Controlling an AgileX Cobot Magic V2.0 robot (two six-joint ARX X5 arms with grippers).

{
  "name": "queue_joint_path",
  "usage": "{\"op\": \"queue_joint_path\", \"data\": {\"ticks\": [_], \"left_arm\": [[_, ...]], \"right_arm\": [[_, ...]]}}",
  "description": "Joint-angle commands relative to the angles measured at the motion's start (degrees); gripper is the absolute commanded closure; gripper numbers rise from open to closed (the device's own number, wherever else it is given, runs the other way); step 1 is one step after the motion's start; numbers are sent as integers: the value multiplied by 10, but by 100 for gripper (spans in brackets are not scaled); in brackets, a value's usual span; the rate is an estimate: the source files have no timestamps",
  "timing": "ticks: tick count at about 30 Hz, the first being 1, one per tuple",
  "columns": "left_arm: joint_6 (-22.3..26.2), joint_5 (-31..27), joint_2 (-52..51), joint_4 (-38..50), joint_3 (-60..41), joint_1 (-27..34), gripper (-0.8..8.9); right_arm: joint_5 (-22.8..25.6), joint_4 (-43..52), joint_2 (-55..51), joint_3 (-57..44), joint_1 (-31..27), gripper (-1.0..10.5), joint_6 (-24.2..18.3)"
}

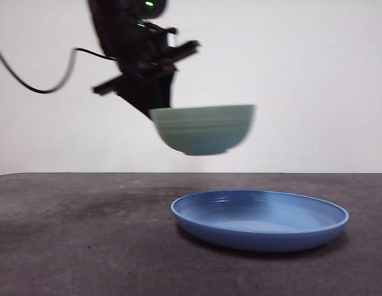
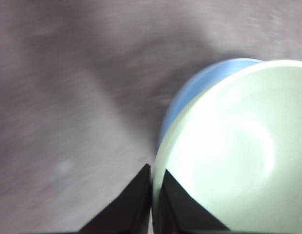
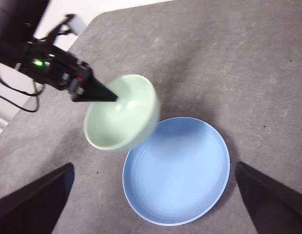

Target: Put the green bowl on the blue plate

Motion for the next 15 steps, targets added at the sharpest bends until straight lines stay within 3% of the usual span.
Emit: {"op": "queue_joint_path", "data": {"ticks": [1, 15], "left_arm": [[-10, 0, 41, -2, 39, -23, 804], [-11, -1, 165, -10, 82, -80, 804]], "right_arm": [[-2, 3, 2, 10, 2, 369, -2], [-2, 3, 2, 10, 2, 369, -3]]}}
